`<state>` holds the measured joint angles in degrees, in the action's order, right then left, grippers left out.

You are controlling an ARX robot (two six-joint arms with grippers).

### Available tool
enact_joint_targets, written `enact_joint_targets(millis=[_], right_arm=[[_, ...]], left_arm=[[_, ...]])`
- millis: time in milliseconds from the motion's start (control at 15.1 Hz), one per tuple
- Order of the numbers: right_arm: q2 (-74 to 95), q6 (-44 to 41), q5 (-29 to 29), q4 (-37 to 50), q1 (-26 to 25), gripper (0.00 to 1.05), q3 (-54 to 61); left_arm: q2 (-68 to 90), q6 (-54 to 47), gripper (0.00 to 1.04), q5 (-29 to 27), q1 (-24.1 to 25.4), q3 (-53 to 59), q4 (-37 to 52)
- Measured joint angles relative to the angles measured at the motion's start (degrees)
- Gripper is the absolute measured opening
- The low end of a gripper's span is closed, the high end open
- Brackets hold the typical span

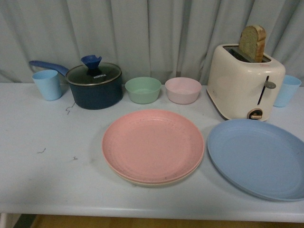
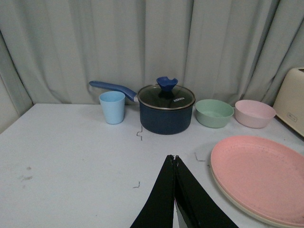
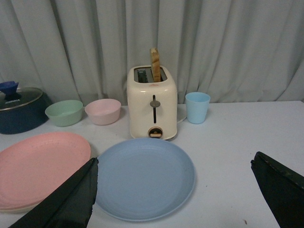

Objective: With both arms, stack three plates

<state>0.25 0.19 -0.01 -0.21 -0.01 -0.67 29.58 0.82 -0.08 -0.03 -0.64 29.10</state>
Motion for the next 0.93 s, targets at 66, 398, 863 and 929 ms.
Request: enact_joint_targets(millis=[66, 398, 863, 929], right_arm=[[0.0, 0.0, 0.0, 0.0, 0.0, 0.98, 0.0], [0.0, 0.0, 0.0, 0.0, 0.0, 0.98, 0.0], [0.0, 0.0, 0.0, 0.0, 0.0, 0.98, 0.0], [0.0, 0.0, 0.0, 0.0, 0.0, 0.98, 0.0]], left_arm=[[-2.4, 0.0, 0.02, 0.0, 0.0, 0.0, -2.3], [-12.3, 0.0, 0.02, 0.0, 0.0, 0.0, -11.7], [-19.9, 0.0, 0.02, 0.0, 0.0, 0.0, -19.3], [-25.2, 0.0, 0.02, 0.2, 0.0, 0.0, -28.0]])
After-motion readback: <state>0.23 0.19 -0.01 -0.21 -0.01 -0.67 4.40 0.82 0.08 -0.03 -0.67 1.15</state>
